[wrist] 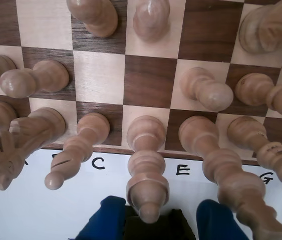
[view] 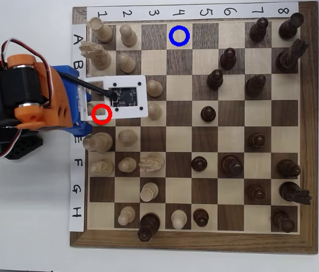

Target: Move the piece to destination

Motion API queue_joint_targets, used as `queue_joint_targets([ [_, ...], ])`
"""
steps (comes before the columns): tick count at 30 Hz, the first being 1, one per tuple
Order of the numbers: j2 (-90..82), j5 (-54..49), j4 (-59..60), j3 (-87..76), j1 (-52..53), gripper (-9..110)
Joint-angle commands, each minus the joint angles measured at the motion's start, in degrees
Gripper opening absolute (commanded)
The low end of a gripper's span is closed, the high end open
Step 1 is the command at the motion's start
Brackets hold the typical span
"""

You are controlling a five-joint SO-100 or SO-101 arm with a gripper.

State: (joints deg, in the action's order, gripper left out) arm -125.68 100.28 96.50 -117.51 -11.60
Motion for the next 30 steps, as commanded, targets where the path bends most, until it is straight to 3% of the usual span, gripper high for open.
queue_joint_targets([
  [1,0.4,6.1,0.2,-0.4,-0.6,19],
  [30,1.8,9.0,-6.1,-5.0,-4.5,18],
])
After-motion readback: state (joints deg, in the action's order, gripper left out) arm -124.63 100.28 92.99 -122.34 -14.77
